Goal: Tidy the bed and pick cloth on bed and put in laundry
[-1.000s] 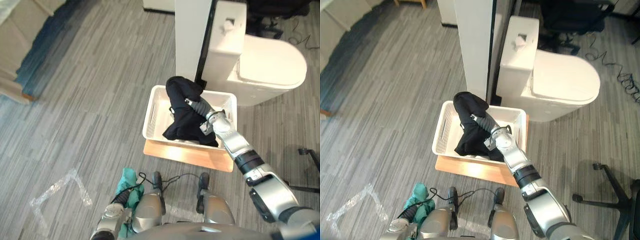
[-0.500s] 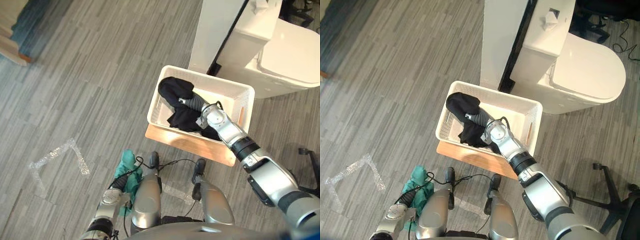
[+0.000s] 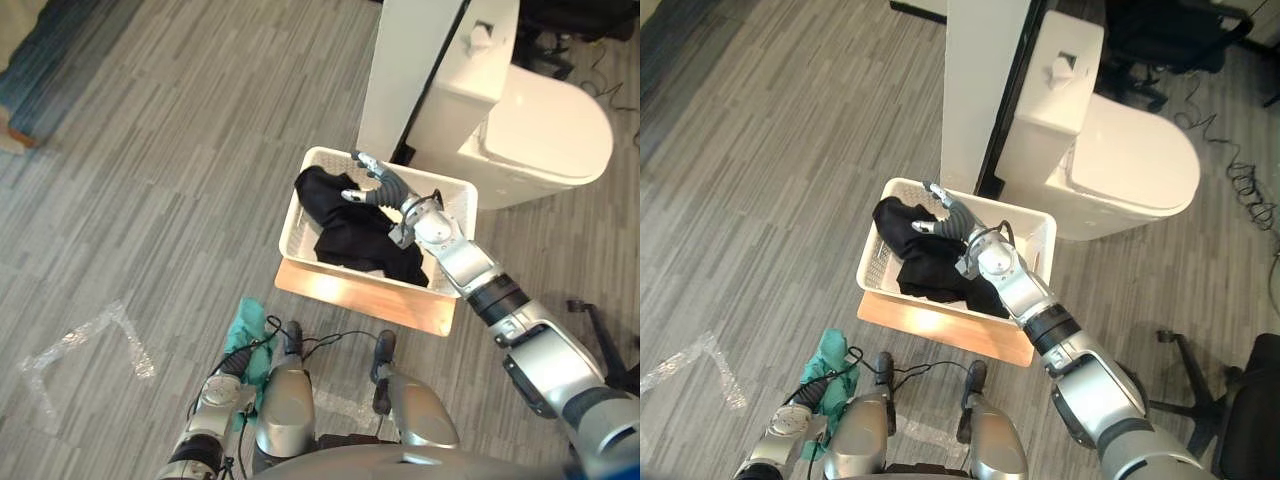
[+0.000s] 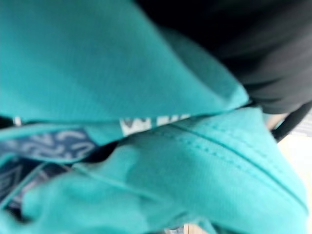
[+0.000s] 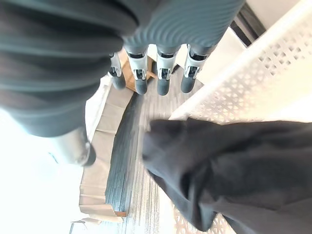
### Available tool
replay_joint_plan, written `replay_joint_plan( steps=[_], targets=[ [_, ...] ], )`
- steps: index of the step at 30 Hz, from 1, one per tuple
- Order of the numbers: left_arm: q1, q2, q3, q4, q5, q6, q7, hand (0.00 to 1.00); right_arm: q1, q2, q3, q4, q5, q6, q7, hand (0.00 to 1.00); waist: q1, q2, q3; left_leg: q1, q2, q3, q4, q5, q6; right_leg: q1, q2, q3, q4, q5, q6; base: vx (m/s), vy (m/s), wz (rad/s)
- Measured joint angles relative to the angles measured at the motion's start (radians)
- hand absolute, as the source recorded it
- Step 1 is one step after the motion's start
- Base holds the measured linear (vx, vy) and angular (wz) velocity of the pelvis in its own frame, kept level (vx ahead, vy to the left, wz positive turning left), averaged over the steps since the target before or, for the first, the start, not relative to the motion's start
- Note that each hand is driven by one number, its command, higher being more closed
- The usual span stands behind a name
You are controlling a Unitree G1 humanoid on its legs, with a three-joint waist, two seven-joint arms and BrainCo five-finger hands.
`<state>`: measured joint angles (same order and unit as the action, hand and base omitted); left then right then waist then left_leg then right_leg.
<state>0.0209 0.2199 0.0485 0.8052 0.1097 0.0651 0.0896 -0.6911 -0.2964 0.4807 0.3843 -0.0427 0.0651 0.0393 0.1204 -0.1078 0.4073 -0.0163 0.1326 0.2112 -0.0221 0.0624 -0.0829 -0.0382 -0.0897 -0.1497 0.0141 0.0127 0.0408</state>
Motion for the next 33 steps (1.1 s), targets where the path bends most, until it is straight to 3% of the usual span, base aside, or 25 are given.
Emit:
replay_joint_plan(
  steps=[2,4,8,11,13,15,17,20,23,28,33],
  targets=[
    [0.015,0.009,-0.001,0.000,0.003,0.021,-0.003,1.00,0.036,-0.004,-0.003,-0.031,-0.007,0.027,0.011,0.00,-0.004,-0.022,-0.027,0.029,0.004,0.001,-0.028,0.013,-0.013,0.016,0.003,-0.001,0.000,0.000,0.000,0.10,0.001,0.02],
    [0.025,0.009,-0.004,0.001,0.021,0.034,-0.005,1.00,0.060,-0.013,-0.003,-0.063,-0.025,0.039,0.028,0.00,-0.005,-0.027,-0.053,0.041,0.004,0.002,-0.042,0.018,-0.017,0.022,0.004,-0.001,-0.001,0.000,0.000,0.08,0.010,0.01],
    [0.060,0.009,-0.009,0.003,0.039,0.039,-0.005,1.00,0.091,-0.040,-0.013,-0.140,-0.044,0.082,0.043,0.00,-0.018,-0.024,-0.104,0.081,0.000,0.004,-0.052,0.015,-0.022,0.050,0.005,0.001,-0.001,0.001,0.000,0.06,0.020,0.01],
    [0.091,0.006,-0.009,0.010,0.038,0.040,-0.005,1.00,0.156,-0.040,-0.086,-0.205,-0.039,0.142,0.038,0.00,-0.021,-0.021,-0.148,0.120,-0.003,0.022,-0.066,0.015,-0.022,0.075,0.002,0.009,-0.002,0.001,0.000,0.01,0.029,-0.10],
    [0.100,0.001,-0.011,0.017,0.034,0.040,-0.003,1.00,0.199,-0.040,-0.136,-0.211,-0.012,0.172,0.019,0.00,-0.022,-0.019,-0.168,0.131,-0.007,0.032,-0.068,0.014,-0.022,0.082,0.001,0.016,-0.003,0.001,0.001,-0.04,0.018,-0.12],
    [0.116,-0.012,-0.014,0.027,0.015,0.040,0.003,1.00,0.289,-0.037,-0.232,-0.208,0.062,0.203,-0.045,0.00,-0.026,-0.011,-0.198,0.139,-0.017,0.047,-0.074,0.014,-0.022,0.084,-0.007,0.028,-0.006,-0.007,0.013,-0.07,0.016,-0.19],
    [0.125,-0.024,-0.035,0.051,-0.005,0.042,0.005,1.00,0.365,-0.034,-0.290,-0.178,0.094,0.202,-0.093,0.00,-0.047,0.000,-0.221,0.140,-0.028,0.051,-0.077,0.015,-0.020,0.085,-0.019,0.029,-0.007,-0.025,0.024,-0.09,0.008,-0.09],
    [0.153,-0.046,-0.044,0.074,-0.018,0.048,0.010,1.00,0.484,-0.021,-0.400,-0.034,0.098,0.177,-0.174,0.00,-0.079,0.045,-0.253,0.159,-0.033,0.055,-0.081,0.018,-0.016,0.100,-0.024,0.032,-0.006,-0.029,0.030,-0.06,0.011,-0.05],
    [0.170,-0.060,-0.047,0.087,-0.051,0.050,0.027,1.00,0.592,0.002,-0.516,0.089,0.131,0.108,-0.251,0.00,-0.105,0.077,-0.275,0.176,-0.030,0.060,-0.082,0.013,-0.019,0.117,-0.020,0.035,-0.013,-0.034,0.038,-0.04,-0.001,-0.06],
    [0.191,-0.064,-0.046,0.095,-0.099,0.059,0.028,1.00,0.713,0.061,-0.644,0.221,0.170,-0.010,-0.286,0.00,-0.125,0.087,-0.292,0.192,-0.021,0.084,-0.082,0.006,-0.028,0.123,-0.009,0.057,-0.025,-0.029,0.034,-0.01,-0.011,-0.15],
    [0.197,-0.065,-0.037,0.130,-0.189,0.078,0.047,1.00,0.813,0.128,-0.755,0.410,0.202,-0.102,-0.229,0.00,-0.138,0.088,-0.308,0.223,-0.026,0.089,-0.082,-0.007,-0.027,0.161,-0.013,0.059,-0.049,-0.021,0.041,0.04,0.023,-0.03]
  ],
)
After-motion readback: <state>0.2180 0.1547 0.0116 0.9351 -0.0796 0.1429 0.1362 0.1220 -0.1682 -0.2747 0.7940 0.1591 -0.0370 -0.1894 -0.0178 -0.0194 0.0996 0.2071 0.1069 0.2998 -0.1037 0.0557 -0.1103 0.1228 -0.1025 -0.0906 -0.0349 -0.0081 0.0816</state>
